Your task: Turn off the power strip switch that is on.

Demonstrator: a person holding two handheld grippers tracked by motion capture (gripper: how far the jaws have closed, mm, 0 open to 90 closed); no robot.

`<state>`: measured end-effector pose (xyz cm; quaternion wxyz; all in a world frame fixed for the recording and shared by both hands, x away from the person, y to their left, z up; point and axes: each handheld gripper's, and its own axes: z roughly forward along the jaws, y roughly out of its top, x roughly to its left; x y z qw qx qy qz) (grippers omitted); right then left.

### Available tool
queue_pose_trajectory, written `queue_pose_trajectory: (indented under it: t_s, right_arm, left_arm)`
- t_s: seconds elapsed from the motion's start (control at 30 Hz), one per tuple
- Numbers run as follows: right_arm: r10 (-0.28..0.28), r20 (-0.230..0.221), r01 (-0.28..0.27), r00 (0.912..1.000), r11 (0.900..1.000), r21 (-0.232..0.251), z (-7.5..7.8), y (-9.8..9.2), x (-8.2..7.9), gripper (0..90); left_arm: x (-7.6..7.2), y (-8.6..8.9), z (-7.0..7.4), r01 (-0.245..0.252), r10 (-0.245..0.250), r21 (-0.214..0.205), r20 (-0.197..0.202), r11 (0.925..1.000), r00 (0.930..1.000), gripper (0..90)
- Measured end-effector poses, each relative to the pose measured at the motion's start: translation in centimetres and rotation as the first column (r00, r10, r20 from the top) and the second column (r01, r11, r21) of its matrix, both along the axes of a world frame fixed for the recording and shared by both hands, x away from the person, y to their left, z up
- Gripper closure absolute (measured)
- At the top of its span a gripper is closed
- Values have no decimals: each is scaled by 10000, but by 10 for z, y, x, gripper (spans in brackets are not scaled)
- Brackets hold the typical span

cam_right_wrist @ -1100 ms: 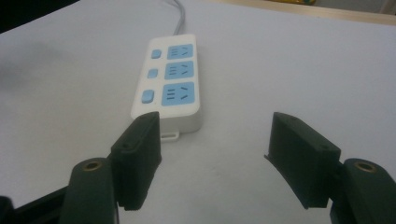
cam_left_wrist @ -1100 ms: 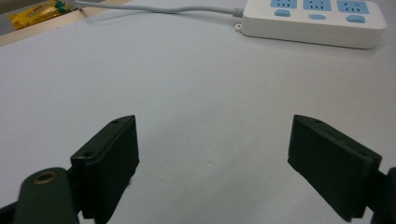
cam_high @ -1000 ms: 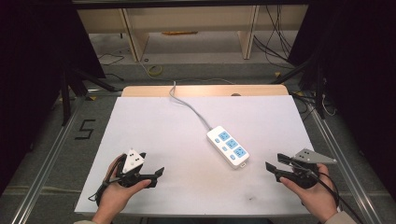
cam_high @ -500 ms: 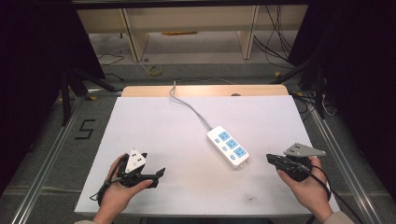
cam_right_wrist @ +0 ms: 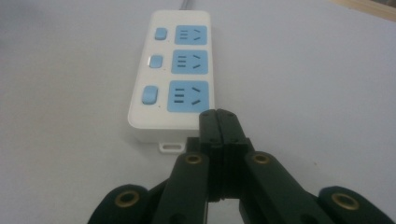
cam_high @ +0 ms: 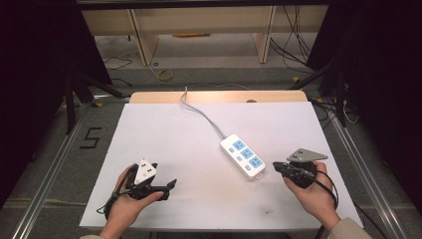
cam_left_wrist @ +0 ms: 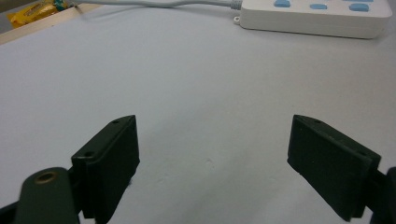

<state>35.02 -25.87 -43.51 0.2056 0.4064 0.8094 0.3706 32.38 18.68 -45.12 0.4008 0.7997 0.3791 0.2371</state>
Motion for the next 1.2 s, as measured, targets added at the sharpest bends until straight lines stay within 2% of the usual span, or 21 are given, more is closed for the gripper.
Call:
queue_pose_trajectory:
  t_s: [0.37,0.73,1.2]
  right_arm:
    - [91,-243,-94,9997,9999,-112,-1,15,14,900]
    - [153,-260,-157,9995,9998,-146,3,24,24,900]
    - [345,-580,-364,9977,9988,-325,4,44,41,900]
  left_arm:
    - [0,0,0,8,-8,11,11,10000,10000,164]
    - [0,-1,0,30,-30,65,19,10000,10000,165]
    - [1,-2,0,69,-69,83,10,9999,10000,166]
